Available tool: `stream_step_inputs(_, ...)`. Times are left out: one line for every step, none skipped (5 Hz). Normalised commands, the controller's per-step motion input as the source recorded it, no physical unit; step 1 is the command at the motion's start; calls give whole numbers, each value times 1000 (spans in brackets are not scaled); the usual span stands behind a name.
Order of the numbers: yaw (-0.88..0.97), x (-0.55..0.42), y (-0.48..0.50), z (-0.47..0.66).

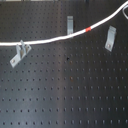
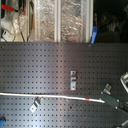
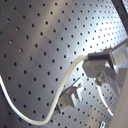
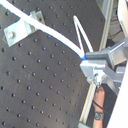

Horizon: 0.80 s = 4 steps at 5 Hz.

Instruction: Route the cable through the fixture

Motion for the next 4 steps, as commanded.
stream_step_inputs(0,-61,17,-1)
stream_step_inputs(337,2,8,0)
stream_step_inputs(529,25,83,261)
stream_step_inputs(609,54,20,429)
